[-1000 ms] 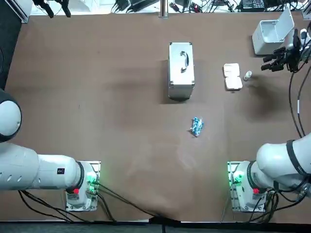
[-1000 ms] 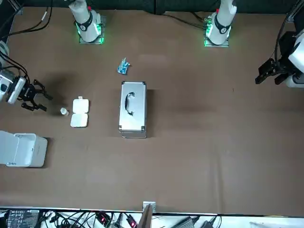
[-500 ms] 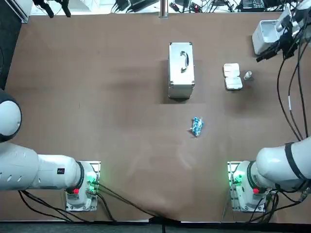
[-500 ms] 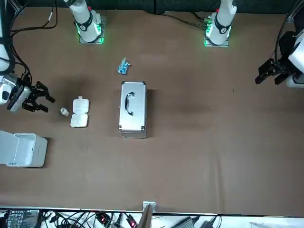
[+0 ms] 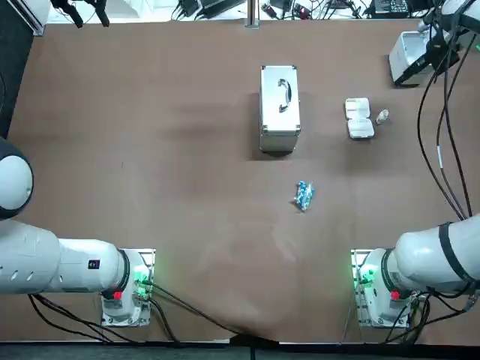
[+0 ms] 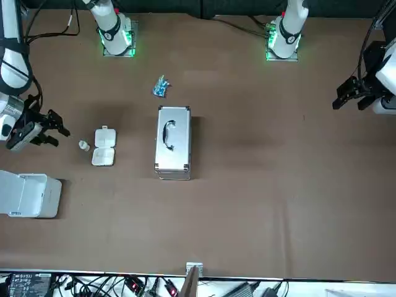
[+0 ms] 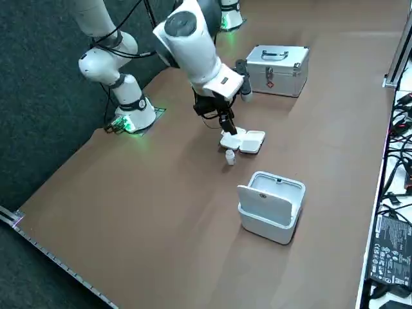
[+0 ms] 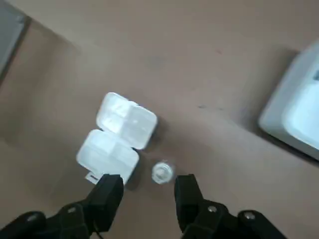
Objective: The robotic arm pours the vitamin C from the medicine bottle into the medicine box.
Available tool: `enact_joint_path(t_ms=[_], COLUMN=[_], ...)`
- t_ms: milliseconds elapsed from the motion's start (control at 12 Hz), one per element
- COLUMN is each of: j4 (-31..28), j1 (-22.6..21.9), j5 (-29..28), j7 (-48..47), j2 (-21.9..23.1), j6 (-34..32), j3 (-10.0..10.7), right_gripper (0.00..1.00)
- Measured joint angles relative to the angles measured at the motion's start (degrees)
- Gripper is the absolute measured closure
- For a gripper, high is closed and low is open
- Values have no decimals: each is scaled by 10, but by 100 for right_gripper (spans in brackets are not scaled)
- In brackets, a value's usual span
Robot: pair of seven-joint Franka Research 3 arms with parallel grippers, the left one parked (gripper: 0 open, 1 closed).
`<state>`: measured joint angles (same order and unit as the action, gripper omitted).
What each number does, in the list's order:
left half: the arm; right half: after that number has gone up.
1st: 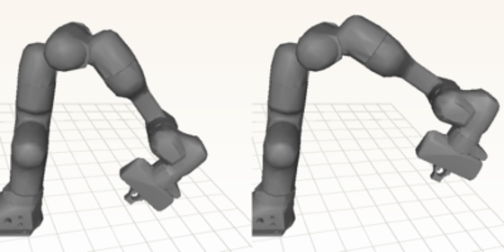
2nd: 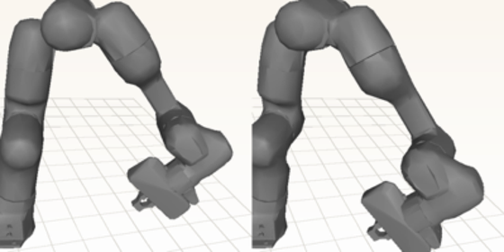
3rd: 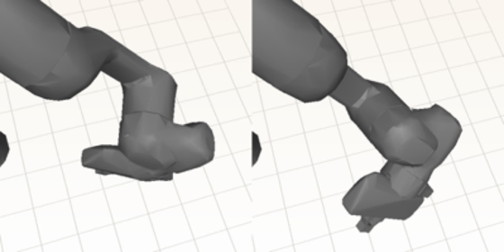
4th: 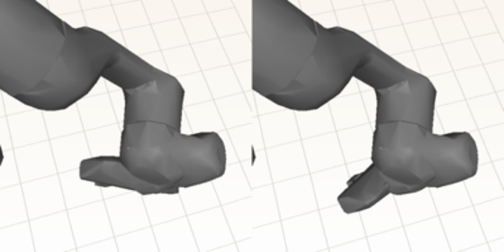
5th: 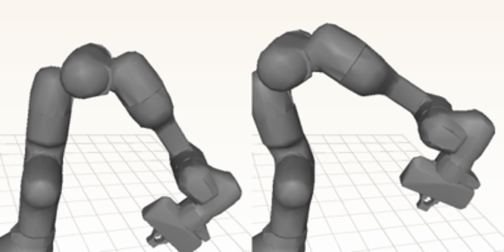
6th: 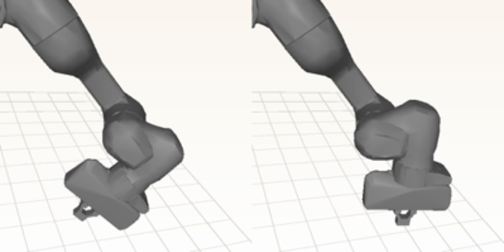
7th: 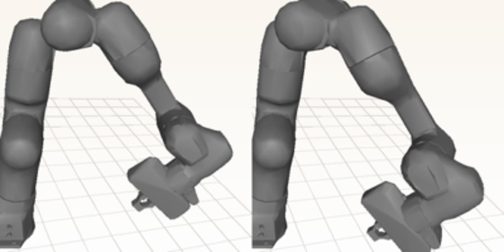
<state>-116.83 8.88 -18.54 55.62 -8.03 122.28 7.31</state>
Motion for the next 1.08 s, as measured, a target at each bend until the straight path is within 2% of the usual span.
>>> enact_joint_path(t_ms=[250,417,750,1083], j4=[25,46,94,155], j1=[-13,-21,-30,-48], j5=[73,104,126,169], j7=[-110,-188,-307,-408], j2=[3,3,3,4], j6=[-9,-40,-126,-217], j3=[0,-5,-20,-24], right_gripper=[33,33,33,33])
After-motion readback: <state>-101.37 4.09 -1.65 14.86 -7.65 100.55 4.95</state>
